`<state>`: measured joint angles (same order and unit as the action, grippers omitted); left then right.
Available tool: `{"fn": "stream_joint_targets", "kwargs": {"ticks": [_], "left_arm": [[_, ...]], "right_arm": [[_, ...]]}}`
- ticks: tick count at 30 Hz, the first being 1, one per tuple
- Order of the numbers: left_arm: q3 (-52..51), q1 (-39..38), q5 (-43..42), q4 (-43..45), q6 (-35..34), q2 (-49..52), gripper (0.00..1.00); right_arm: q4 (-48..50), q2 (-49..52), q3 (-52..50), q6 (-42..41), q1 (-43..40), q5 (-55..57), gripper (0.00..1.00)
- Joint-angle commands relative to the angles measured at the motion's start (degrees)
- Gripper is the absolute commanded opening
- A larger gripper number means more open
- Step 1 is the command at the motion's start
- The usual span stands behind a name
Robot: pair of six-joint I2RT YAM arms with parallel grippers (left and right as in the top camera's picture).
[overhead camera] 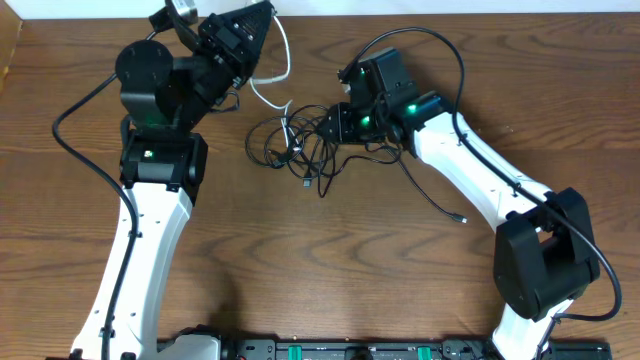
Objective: Untangle cables
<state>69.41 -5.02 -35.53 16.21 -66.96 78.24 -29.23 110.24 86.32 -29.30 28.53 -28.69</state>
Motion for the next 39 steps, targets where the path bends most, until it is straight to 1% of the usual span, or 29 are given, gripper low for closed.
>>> {"fn": "stream_joint_targets", "kwargs": {"ticks": [1,6,10,19,24,26,28,31,39], "left_arm": [[1.01,0.24,-1.31,-2.19,5.7,-0.79,0.08],[1.01,0.33,-1.31,-5.77,11.91,-0.79,0.08],[1.01,0.87,-1.29,-9.25,15.34,-0.79,0.08],[1.01,3.32,-1.33,-15.87,23.54,-0.79,0.08],[1.01,3.61,-1.4,-21.03,28.0,-0.79,0.08],[1.03,3.61,-3.21,-22.86,27.98,-0.79,0.08],[1.09,3.61,-6.23,-22.75,28.13,-0.79,0.08],[2.91,3.61,-8.09,-22.82,27.67,-0.85,0.07],[14.67,3.61,-8.83,-23.06,26.58,-0.79,0.08]], "right_arm": [[-1.05,0.24,-0.02,0.87,-0.31,-0.2,0.31],[-1.9,0.24,-0.02,0.85,0.28,-0.2,0.32],[-2.34,0.24,-0.02,0.83,0.61,-0.2,0.33],[-4.22,0.24,-0.02,0.83,0.59,-0.37,0.32],[-4.26,0.24,-0.02,1.11,0.59,-0.35,0.32],[-4.39,0.24,-0.02,2.49,0.46,-0.31,0.32],[-4.44,0.24,-0.02,2.84,0.11,-0.33,0.32],[-4.46,0.24,-0.02,2.86,-1.09,-0.66,0.32],[-4.48,0.22,0.0,4.76,-5.99,-5.64,0.29]]}}
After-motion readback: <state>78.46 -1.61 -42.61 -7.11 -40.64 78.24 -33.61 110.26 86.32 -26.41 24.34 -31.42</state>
